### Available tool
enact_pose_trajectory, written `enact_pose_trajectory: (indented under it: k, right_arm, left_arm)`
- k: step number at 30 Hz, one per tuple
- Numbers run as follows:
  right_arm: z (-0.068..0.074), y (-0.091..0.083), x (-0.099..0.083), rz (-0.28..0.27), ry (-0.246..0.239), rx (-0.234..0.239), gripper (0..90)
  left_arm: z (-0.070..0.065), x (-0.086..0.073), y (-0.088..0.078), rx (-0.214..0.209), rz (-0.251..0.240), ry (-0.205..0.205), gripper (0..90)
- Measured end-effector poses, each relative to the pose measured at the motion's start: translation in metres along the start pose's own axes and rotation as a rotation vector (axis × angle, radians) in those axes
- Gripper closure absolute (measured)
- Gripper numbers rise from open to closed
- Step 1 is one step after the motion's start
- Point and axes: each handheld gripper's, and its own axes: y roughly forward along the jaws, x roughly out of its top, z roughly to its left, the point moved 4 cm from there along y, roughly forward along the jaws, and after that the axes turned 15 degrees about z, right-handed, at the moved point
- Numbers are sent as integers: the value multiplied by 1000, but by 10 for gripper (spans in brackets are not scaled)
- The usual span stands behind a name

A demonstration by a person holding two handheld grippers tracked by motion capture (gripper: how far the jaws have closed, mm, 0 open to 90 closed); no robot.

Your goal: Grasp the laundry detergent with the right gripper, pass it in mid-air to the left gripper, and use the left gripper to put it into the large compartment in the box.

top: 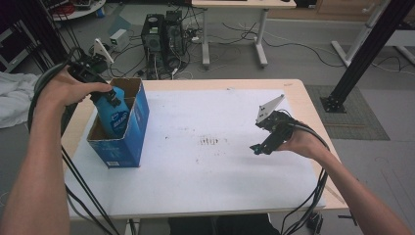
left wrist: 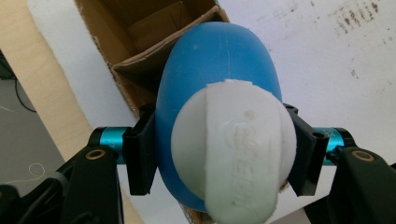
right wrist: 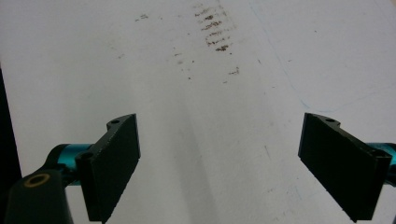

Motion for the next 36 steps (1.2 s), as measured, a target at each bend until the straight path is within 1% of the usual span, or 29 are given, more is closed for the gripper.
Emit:
enact_pose_trajectory:
  k: [1, 2, 5, 7, 8, 9, 13, 14, 15, 16, 21, 22, 23, 25, 27, 28, 29, 32, 33, 34, 36]
  right_arm:
    - [0, 0, 0, 0, 0, 0, 120]
    - [1, 1, 0, 2, 0, 1, 120]
    - [2, 2, 0, 4, 0, 1, 120]
    - [2, 3, -1, 7, 4, 4, 120]
    - [2, 4, -1, 9, 4, 4, 120]
    - [2, 4, -2, 10, 4, 2, 120]
    - [2, 6, -1, 12, 6, -1, 120]
    - [2, 6, -1, 12, 6, -1, 120]
    - [2, 6, -1, 12, 6, -1, 120]
    - [3, 6, -1, 13, 5, -1, 120]
    - [3, 6, -2, 13, 10, -4, 120]
    - [3, 6, -2, 12, 9, -3, 120]
    - [3, 6, -2, 12, 9, -3, 120]
    - [3, 7, -3, 15, 11, -1, 120]
    - [3, 7, -4, 15, 11, 0, 120]
    - [3, 8, -4, 17, 11, 0, 120]
    - [3, 8, -4, 18, 10, 0, 120]
    - [3, 8, -4, 17, 11, -1, 120]
    - [4, 9, -4, 18, 11, 3, 120]
    - [4, 9, -4, 19, 11, 2, 120]
    - [4, 9, -4, 20, 10, 2, 120]
  left_arm:
    - [0, 0, 0, 0, 0, 0, 381]
    - [0, -1, 9, -7, 11, 1, 381]
    - [1, -2, 18, -9, 21, 10, 381]
    - [1, -2, 22, -9, 13, 6, 381]
    - [1, -2, 24, -5, 21, 16, 381]
    - [0, -3, 27, -5, 29, 16, 381]
    - [1, -3, 32, -5, 28, 22, 381]
    - [1, -3, 35, -5, 29, 29, 381]
    - [1, -3, 35, -5, 29, 29, 381]
    - [1, -4, 41, -7, 34, 42, 382]
    - [3, -5, 48, -15, 30, 56, 381]
    - [4, -5, 49, -14, 33, 67, 381]
    - [4, -5, 49, -14, 33, 67, 381]
    - [5, -7, 53, -11, 36, 81, 381]
    - [5, -7, 53, -11, 36, 81, 381]
    - [4, -9, 56, -2, 46, 104, 381]
    - [5, -9, 56, 1, 45, 111, 381]
    - [5, -9, 56, 1, 45, 111, 381]
    - [4, -11, 60, 4, 51, 139, 381]
    - [4, -11, 61, 5, 56, 146, 381]
    - [6, -12, 64, -5, 55, 141, 381]
